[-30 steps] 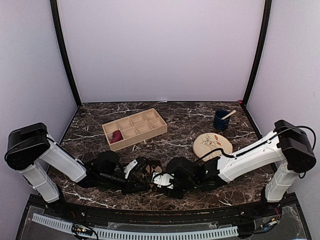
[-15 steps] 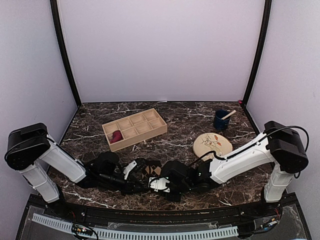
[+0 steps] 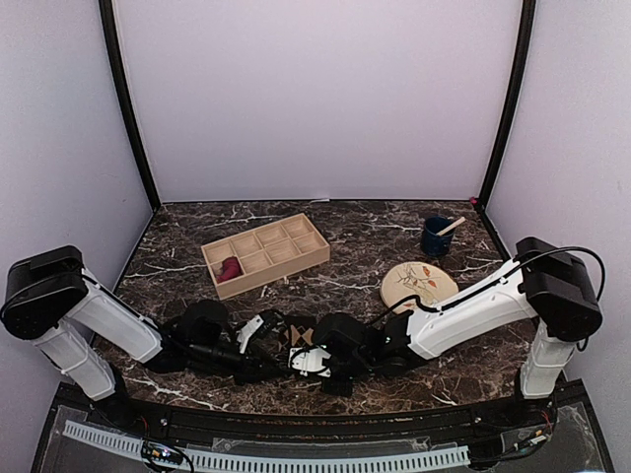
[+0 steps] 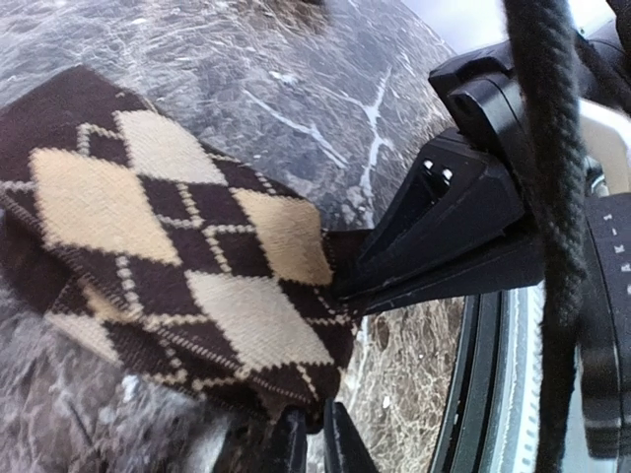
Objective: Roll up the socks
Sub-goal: Roll the sock at the corner of the board.
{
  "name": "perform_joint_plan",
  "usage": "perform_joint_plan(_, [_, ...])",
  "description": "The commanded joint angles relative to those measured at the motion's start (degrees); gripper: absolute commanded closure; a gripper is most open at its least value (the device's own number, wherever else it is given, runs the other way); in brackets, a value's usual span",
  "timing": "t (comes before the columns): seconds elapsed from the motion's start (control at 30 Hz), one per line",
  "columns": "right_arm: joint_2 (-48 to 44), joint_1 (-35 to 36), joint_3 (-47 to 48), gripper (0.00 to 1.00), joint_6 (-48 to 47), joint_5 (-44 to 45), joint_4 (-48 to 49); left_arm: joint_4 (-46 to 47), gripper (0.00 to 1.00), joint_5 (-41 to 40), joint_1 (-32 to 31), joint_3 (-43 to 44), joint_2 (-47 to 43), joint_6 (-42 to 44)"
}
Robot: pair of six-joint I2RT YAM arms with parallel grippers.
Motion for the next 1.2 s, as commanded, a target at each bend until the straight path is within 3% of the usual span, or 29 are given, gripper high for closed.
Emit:
perform_joint_plan(0.0, [1.02, -0.38, 0.61, 1.00, 0.11, -1.23, -5.79, 0.52, 0.87, -4.40, -0.32, -2.27, -4.66, -2.11])
perform_joint_plan(0.4, [0.20, -0.33, 2.86, 1.00, 1.21, -4.27, -11.71, -3.75, 0.69, -14.46, -0.32, -6.41, -17.36, -5.30])
perform_joint_plan(0.9, [2.79, -2.92, 13.26, 1.00, 4.82, -13.98, -22.11, -4.09, 0.64, -17.37, -0.32, -10.70, -26.30, -4.73])
perform_joint_plan(1.17, [4.64, -7.81, 19.44, 1.00, 5.38, -26.27, -27.90, -3.59, 0.63, -15.29, -0.48, -12.91, -29.11, -3.74])
